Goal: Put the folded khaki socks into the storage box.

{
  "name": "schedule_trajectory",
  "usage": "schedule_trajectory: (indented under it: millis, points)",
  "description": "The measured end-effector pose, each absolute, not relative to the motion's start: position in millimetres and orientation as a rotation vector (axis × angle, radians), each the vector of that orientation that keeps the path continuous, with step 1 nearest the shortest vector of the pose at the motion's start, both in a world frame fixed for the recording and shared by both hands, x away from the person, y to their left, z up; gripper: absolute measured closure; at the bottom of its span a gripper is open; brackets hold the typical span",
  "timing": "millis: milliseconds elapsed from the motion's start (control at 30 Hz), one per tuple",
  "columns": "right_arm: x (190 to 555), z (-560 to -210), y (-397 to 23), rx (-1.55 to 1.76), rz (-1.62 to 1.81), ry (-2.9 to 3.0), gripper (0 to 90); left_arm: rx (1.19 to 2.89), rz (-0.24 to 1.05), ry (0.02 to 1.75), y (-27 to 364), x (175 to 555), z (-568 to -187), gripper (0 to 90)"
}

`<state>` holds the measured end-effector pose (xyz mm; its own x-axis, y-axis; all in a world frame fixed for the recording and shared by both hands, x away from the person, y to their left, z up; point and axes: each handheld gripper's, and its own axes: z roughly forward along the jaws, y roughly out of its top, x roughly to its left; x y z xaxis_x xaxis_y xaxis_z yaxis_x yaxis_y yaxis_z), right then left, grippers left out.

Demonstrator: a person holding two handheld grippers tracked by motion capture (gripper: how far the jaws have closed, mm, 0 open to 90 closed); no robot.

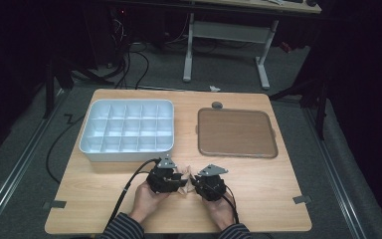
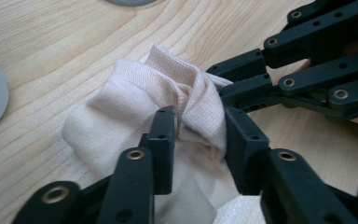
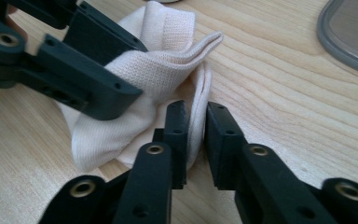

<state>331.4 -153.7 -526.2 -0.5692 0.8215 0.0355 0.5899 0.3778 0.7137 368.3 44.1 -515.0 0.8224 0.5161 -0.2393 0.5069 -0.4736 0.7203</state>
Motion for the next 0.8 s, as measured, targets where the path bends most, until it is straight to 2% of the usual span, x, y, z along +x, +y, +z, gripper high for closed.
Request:
schedule_trajectory:
  millis: [100, 233, 467, 800]
  points:
    - [330, -525, -154, 1.227, 1.002, 2.305, 72.6, 2.15, 0.033, 0.733, 47, 366, -513, 57.3]
    - [327, -521, -155, 1.223, 1.016, 2.288, 71.7, 2.142, 0.037, 0.719, 52, 364, -509, 53.4]
    - [320, -508, -158, 1.186, 1.043, 2.271, 72.4, 2.103, 0.049, 0.715, 63, 358, -502, 51.0]
    - [304, -496, -165, 1.153, 1.094, 2.256, 78.8, 2.1, 0.075, 0.781, 79, 358, -505, 50.9]
